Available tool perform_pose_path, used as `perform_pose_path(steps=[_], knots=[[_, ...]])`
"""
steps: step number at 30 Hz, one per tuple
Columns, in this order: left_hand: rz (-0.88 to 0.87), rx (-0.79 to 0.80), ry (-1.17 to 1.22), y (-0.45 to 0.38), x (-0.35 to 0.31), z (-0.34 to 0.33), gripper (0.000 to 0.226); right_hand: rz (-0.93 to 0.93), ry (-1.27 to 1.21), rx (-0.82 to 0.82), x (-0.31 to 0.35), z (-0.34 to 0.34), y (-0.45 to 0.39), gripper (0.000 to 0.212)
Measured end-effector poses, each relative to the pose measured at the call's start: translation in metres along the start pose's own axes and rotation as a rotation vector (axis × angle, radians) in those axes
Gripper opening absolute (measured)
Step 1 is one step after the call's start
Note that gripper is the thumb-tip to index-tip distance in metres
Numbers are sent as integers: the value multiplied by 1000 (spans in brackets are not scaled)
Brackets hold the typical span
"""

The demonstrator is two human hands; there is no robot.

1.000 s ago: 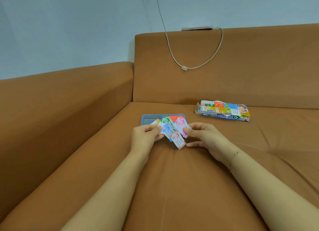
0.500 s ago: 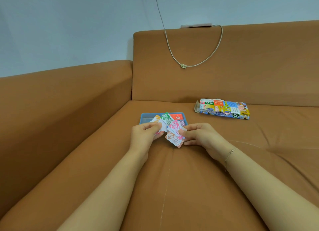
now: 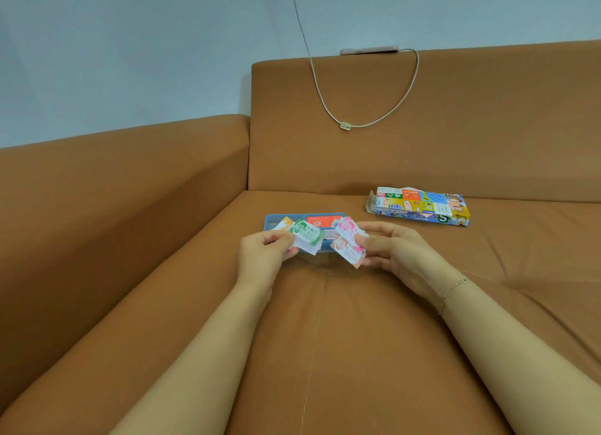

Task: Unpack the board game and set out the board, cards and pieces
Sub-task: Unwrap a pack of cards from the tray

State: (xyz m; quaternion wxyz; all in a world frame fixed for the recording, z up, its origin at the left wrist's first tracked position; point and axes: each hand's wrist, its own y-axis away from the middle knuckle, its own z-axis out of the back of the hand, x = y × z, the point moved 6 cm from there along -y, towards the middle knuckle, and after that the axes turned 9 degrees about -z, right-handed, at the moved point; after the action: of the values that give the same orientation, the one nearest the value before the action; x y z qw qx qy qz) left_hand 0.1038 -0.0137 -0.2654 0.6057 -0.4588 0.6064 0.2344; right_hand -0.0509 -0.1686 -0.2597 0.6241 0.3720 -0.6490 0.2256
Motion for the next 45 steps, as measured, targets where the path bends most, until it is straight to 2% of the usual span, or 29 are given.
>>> perform_pose_path(steps=[5, 8, 11, 13, 16, 21, 25, 27, 30, 33, 35, 38, 41, 43, 45], knots=[[32, -27, 14, -4, 3, 5, 7, -30, 421, -74, -6, 1, -2, 23], [45, 3, -19, -2, 4, 2, 8, 25, 659, -152, -2, -2, -2, 19], [44, 17, -19, -1, 4, 2, 9, 119, 861, -225, 5, -7, 2, 30], [34, 19, -9, -1, 2, 1, 9, 260, 866, -290, 13, -10, 7, 33], [6, 45, 16, 0, -3, -3, 8, 390, 655, -274, 22, -21, 12, 20], [-75, 167, -4, 4, -9, -13, 15, 224, 514, -109, 5, -36, 0, 25], [-105, 245, -21, 8, -13, -18, 14, 176, 260, -84, 6, -29, -1, 19], [-101, 271, -27, 10, -14, -19, 14, 192, 232, -88, 8, -27, -1, 13], [-16, 293, -2, 11, -9, -19, 21, 273, 299, -121, 11, -27, 0, 8], [186, 261, 52, 11, -2, -18, 45, 448, 380, -240, 21, -24, 6, 2], [319, 280, 83, 12, 0, -17, 63, 576, 437, -309, 26, -24, 12, 7], [420, 333, 114, 15, 1, -16, 75, 762, 669, -260, 26, -35, 20, 7], [424, 334, 166, 15, -1, -17, 58, 883, 917, -160, 22, -45, 25, 8], [397, 323, 189, 15, -3, -18, 37, 932, 996, -119, 23, -49, 27, 8], [381, 275, 167, 14, -2, -17, 25, 935, 1035, -86, 22, -52, 28, 10]])
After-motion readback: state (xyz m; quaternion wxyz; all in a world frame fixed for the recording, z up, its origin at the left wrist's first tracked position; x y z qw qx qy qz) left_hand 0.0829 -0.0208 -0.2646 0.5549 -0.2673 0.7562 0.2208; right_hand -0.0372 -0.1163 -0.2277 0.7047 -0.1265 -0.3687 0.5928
